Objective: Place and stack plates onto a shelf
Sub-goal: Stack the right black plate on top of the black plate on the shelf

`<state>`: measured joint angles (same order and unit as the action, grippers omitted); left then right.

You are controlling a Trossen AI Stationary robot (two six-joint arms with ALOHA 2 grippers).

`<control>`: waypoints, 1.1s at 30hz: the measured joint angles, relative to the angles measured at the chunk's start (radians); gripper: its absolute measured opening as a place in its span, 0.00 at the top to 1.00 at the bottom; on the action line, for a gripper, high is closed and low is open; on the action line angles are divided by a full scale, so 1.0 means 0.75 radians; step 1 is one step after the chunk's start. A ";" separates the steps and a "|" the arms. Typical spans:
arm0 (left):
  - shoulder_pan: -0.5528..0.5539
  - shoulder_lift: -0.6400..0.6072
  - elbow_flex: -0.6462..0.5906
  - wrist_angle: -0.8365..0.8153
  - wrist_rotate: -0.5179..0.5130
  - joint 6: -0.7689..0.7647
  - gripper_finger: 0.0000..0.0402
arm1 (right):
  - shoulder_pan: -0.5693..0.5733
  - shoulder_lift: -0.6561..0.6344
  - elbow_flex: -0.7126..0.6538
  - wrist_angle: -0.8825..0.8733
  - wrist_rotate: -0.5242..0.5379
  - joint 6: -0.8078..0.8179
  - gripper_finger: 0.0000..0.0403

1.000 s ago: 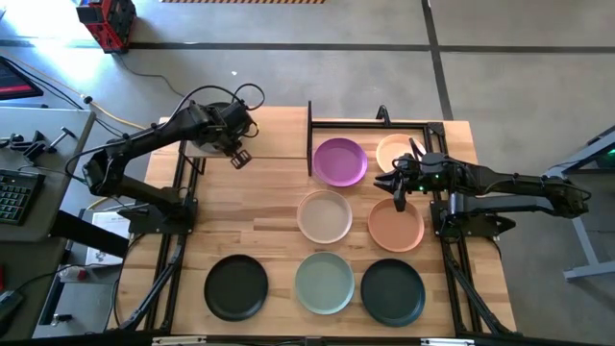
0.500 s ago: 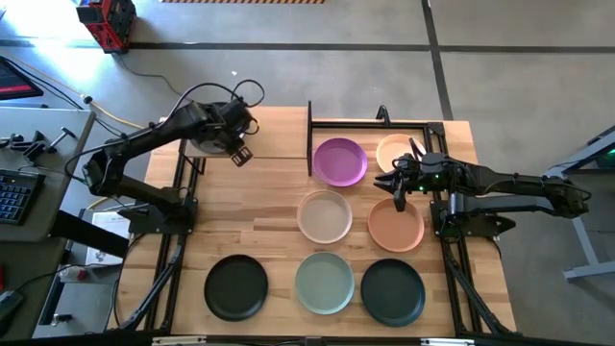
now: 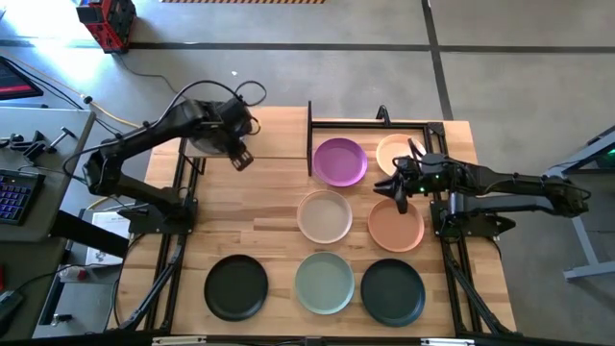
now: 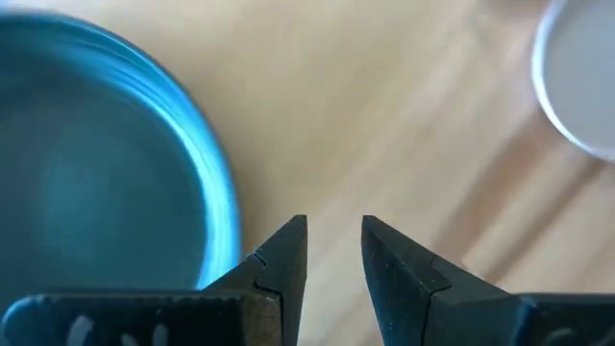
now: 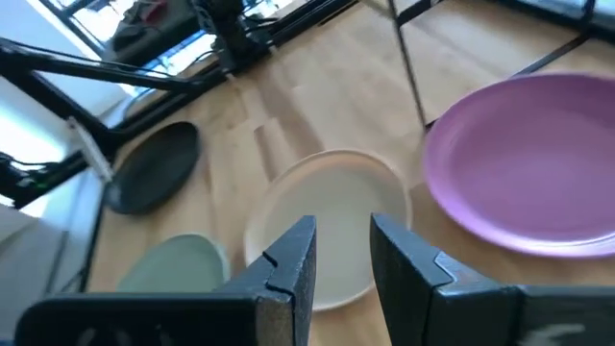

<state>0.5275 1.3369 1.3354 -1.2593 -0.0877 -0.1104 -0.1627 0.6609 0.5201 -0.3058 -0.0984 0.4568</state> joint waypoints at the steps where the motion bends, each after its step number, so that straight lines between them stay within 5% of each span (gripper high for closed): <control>1: -0.020 0.000 0.000 -0.013 0.007 -0.015 0.78 | 0.018 0.000 0.000 0.000 -0.001 0.023 0.79; 13: -0.373 0.000 0.000 -0.015 -0.002 -0.147 0.78 | 0.399 0.125 0.000 0.044 0.073 0.225 0.79; 33: -0.782 0.000 -0.001 0.075 -0.096 -0.453 0.78 | 0.789 0.637 0.000 0.360 0.086 -0.250 0.79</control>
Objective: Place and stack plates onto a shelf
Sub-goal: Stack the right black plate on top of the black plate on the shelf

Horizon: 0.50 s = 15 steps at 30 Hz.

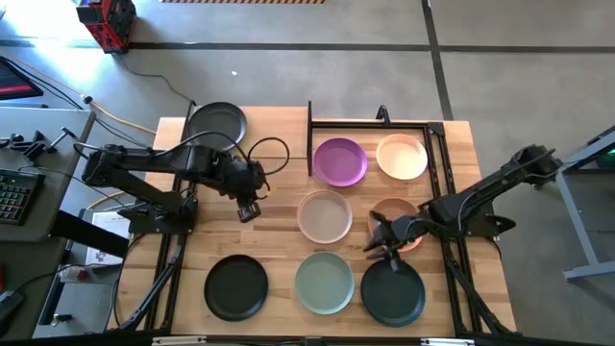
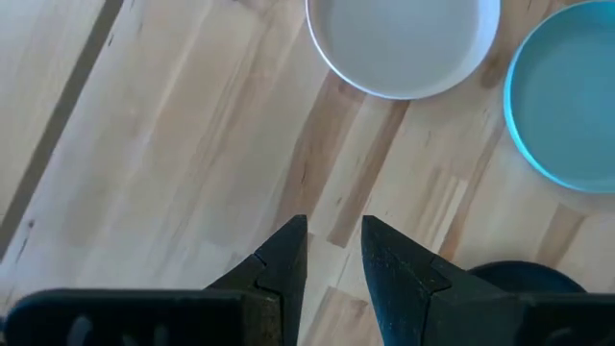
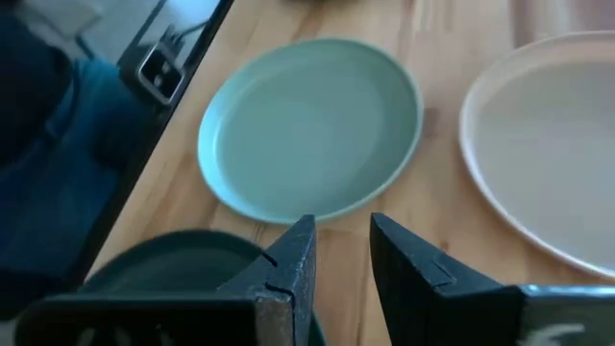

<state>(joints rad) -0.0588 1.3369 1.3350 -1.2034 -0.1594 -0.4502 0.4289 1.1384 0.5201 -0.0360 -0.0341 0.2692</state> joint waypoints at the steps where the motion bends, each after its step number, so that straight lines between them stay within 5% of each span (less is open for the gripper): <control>1: -0.011 0.000 0.000 0.000 -0.007 -0.019 0.78 | 0.013 0.015 0.000 0.004 -0.001 -0.001 0.79; 15: -0.049 0.000 0.000 -0.001 -0.011 -0.132 0.78 | 0.067 0.197 0.000 0.006 -0.001 -0.022 0.79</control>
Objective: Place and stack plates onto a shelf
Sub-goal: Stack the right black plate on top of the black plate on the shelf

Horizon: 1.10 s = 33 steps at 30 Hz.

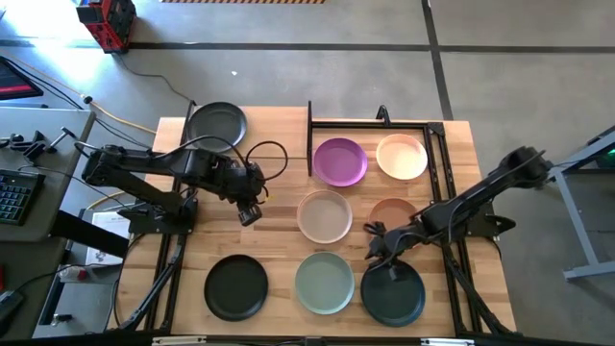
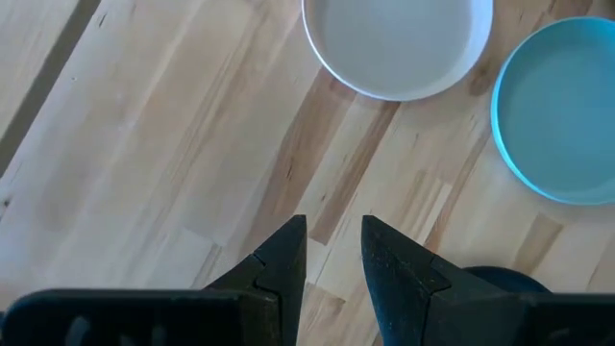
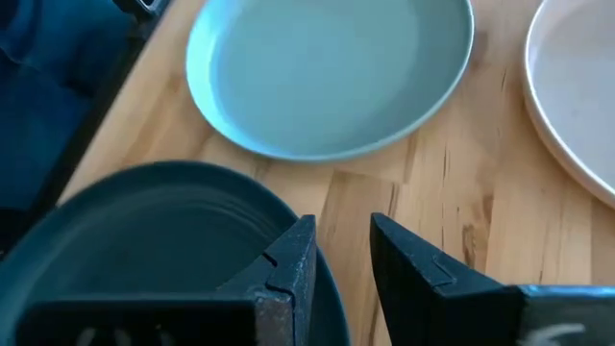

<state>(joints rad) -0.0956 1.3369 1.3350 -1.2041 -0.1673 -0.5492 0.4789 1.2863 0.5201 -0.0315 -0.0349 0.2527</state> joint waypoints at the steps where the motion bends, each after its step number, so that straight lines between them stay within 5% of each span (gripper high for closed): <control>1: 0.000 0.000 0.000 0.000 0.000 0.000 0.78 | 0.000 0.010 0.000 -0.001 -0.001 -0.001 0.79; 33: 0.002 0.000 0.000 0.002 -0.001 0.001 0.78 | 0.003 0.198 0.001 -0.001 -0.105 -0.049 0.79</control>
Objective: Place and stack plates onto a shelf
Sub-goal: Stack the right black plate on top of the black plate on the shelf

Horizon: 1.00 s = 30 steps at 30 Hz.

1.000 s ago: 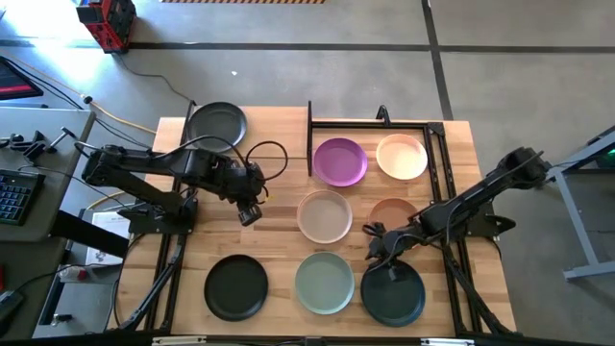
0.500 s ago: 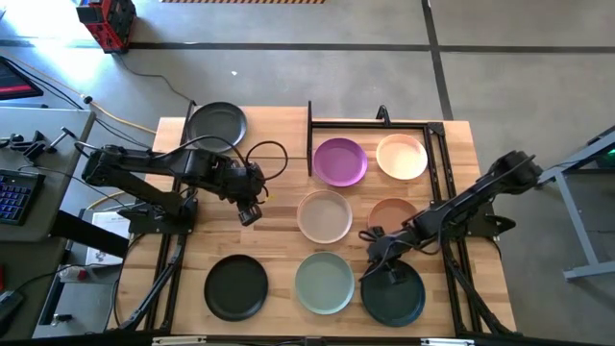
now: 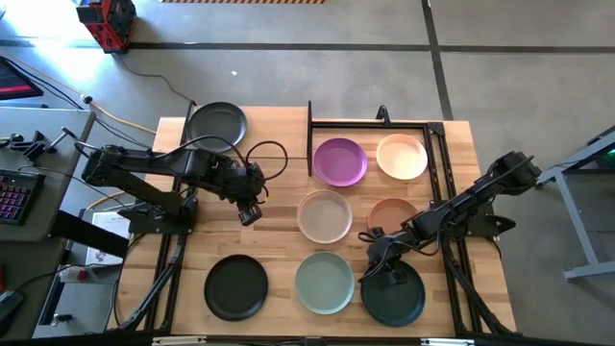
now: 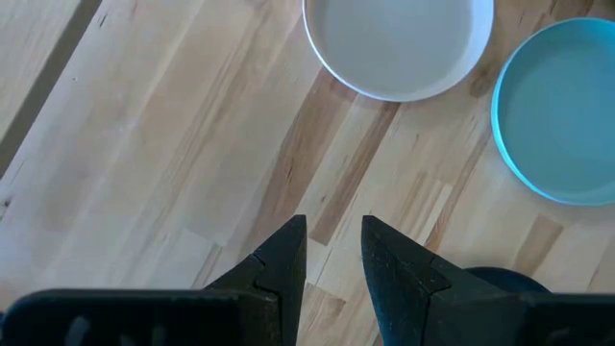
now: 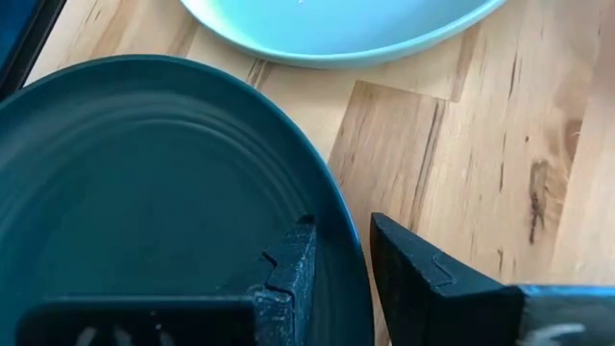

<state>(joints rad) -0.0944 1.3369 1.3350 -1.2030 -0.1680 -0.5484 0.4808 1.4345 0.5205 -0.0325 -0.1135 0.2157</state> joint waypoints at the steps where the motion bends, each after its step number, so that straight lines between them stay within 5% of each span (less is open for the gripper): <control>1: 0.000 0.000 0.000 0.000 0.000 0.000 0.78 | 0.000 0.000 0.000 0.000 0.000 0.001 0.79; 8: 0.000 0.000 0.000 0.001 0.000 0.001 0.78 | 0.000 0.000 -0.001 0.000 0.001 0.014 0.80; 16: 0.000 0.000 0.000 0.001 0.000 0.002 0.78 | 0.000 0.000 0.000 -0.004 -0.019 0.005 0.99; 30: 0.001 0.000 0.000 0.001 -0.001 -0.001 0.78 | 0.000 -0.002 0.058 -0.052 -0.025 0.038 1.00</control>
<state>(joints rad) -0.0937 1.3369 1.3350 -1.2026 -0.1684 -0.5488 0.4808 1.4334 0.5642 -0.0714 -0.1324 0.2441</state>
